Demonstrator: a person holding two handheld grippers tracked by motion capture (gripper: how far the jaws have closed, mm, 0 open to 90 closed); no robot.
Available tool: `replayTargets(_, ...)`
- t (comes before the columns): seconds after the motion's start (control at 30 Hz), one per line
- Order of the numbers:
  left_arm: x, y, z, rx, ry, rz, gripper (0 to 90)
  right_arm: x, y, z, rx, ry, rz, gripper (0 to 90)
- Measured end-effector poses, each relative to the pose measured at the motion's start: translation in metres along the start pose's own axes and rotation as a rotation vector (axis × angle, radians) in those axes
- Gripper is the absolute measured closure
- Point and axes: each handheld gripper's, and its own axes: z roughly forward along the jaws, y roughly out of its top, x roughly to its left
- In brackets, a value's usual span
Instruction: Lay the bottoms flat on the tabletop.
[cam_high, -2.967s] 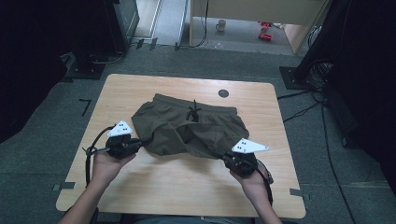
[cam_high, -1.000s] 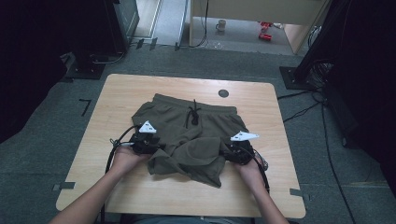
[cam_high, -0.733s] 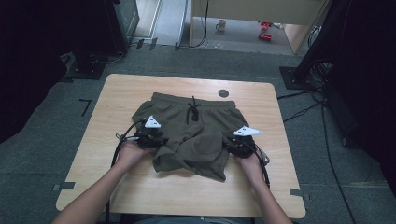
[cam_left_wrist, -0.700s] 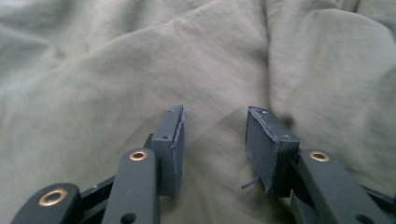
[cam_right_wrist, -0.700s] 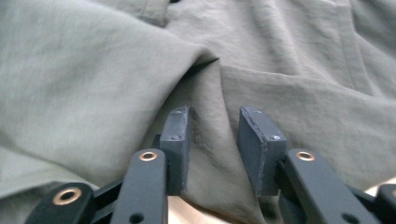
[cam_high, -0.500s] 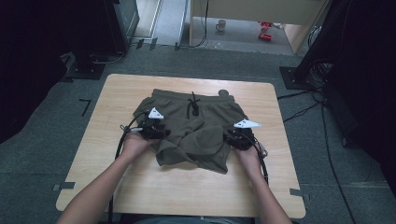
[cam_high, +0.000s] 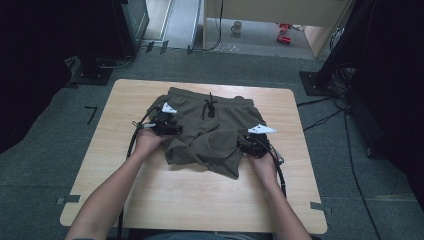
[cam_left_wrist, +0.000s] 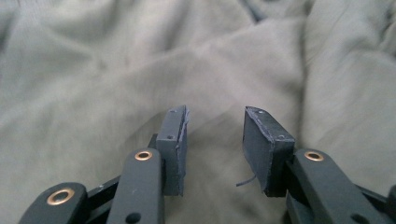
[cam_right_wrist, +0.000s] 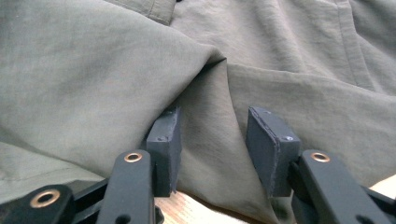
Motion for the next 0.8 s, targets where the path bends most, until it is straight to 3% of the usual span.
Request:
replayTargets(0.2, -0.014, 0.023, -0.01, -0.034, -0.056, -0.005, 58.6, -0.002, 0.0, 0.0, 0.0, 0.014, 0.009, 53.6)
replayTargets(0.27, -0.022, 0.029, -0.007, -0.024, -0.082, 0.014, 55.3, -0.001, 0.0, 0.0, 0.0, 0.013, 0.012, 53.5)
replayTargets(0.53, -0.04, 0.034, 0.011, 0.009, -0.134, 0.017, 53.7, 0.001, -0.001, -0.001, 0.0, 0.008, 0.011, 53.4)
replayTargets(0.8, -0.051, 0.035, 0.029, 0.051, -0.13, 0.052, 54.8, 0.001, -0.001, -0.001, 0.002, 0.006, 0.012, 53.4)
